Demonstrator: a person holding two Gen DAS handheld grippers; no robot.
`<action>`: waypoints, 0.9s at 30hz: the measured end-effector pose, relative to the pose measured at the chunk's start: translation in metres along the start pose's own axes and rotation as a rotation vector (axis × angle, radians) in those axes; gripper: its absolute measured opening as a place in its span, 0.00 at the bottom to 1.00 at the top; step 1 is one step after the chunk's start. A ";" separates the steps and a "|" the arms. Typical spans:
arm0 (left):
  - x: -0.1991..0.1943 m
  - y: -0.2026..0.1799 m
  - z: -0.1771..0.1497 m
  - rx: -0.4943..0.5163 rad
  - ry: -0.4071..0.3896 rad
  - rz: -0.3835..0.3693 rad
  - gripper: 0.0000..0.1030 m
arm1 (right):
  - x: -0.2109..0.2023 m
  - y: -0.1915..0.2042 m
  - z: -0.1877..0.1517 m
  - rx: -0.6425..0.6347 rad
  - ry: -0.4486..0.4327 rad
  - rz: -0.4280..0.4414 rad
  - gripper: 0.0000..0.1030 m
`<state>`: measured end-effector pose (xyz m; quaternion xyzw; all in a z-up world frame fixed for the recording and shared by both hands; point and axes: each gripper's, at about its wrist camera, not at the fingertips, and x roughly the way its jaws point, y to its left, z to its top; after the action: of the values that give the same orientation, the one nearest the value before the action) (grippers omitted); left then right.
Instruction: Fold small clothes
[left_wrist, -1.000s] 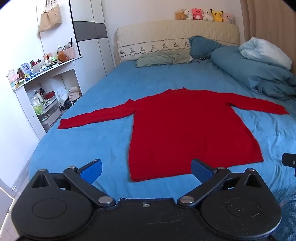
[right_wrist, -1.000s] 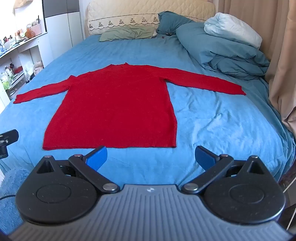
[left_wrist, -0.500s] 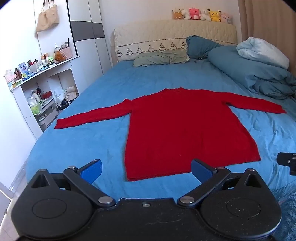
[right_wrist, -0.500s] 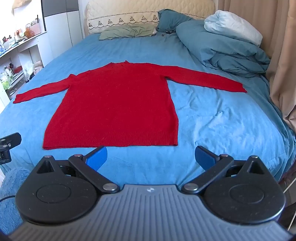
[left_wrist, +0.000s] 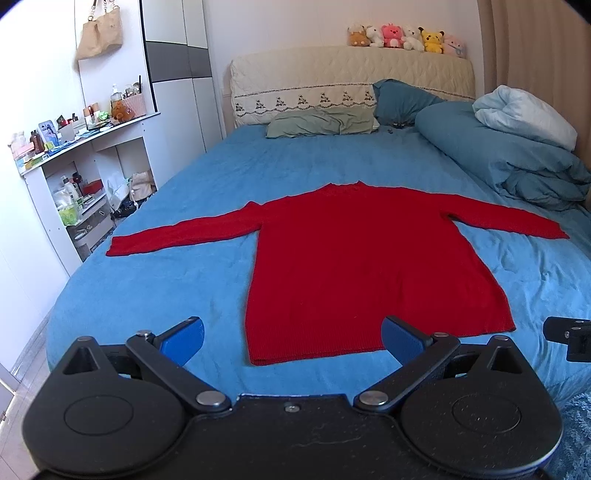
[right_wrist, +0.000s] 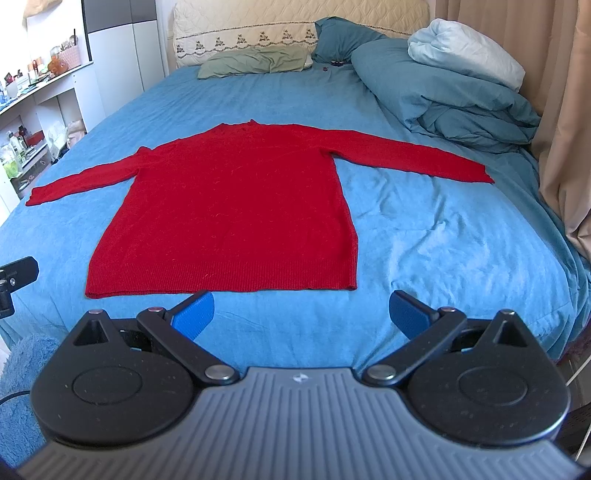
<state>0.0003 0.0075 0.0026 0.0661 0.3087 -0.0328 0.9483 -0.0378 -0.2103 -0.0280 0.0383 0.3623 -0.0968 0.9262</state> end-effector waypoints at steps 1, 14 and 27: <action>0.000 0.000 0.000 0.000 0.000 -0.001 1.00 | 0.003 -0.001 0.000 0.003 0.001 -0.001 1.00; 0.000 0.001 0.001 -0.002 -0.002 -0.002 1.00 | 0.003 -0.001 0.000 0.002 0.002 0.000 1.00; -0.002 0.002 0.001 -0.010 -0.007 -0.012 1.00 | 0.004 0.003 0.002 -0.002 0.002 0.004 1.00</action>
<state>-0.0004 0.0091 0.0046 0.0595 0.3059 -0.0372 0.9495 -0.0335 -0.2082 -0.0293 0.0382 0.3633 -0.0944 0.9261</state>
